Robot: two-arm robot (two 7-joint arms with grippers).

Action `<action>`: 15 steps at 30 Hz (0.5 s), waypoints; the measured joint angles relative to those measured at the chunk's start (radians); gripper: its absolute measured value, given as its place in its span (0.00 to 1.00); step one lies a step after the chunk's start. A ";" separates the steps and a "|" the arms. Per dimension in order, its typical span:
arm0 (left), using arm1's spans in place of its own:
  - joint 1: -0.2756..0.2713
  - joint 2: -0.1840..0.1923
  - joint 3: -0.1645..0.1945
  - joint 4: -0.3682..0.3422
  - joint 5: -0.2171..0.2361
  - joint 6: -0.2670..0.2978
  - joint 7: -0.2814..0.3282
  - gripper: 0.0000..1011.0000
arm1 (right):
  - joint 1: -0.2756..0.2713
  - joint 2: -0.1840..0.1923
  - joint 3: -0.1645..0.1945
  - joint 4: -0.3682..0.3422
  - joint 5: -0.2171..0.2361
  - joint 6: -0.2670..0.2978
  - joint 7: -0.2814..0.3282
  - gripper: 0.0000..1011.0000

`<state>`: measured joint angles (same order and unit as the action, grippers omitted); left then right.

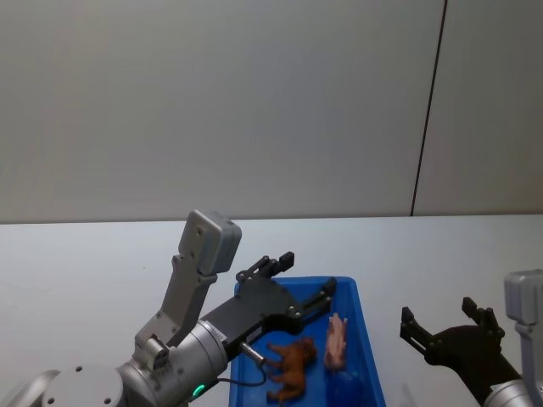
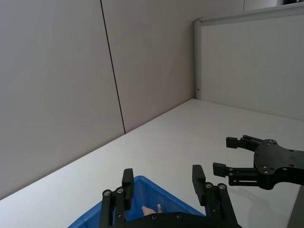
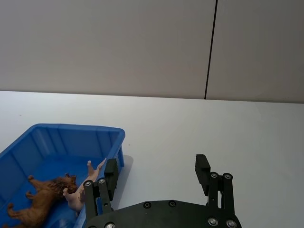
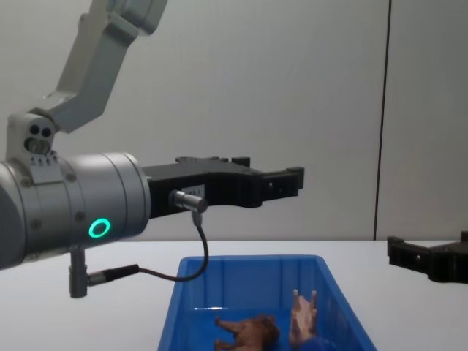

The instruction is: Pick up the two dolls from the table and place them into the box.

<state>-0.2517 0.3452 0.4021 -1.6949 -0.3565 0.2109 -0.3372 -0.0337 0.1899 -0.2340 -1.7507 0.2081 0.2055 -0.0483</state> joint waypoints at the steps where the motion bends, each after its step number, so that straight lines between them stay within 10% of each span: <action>1: 0.000 -0.001 0.000 0.000 0.000 0.000 -0.001 0.74 | 0.000 0.000 0.000 0.000 0.000 0.000 0.000 0.99; 9: -0.004 -0.006 0.003 0.003 -0.002 -0.001 -0.008 0.99 | 0.000 0.000 0.000 0.000 0.000 0.000 0.000 0.99; 15: -0.006 -0.009 0.004 0.004 -0.003 -0.002 -0.011 0.99 | 0.000 0.000 0.000 0.000 0.000 0.000 0.000 0.99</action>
<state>-0.2573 0.3363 0.4058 -1.6910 -0.3593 0.2090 -0.3479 -0.0337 0.1899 -0.2341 -1.7507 0.2081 0.2055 -0.0483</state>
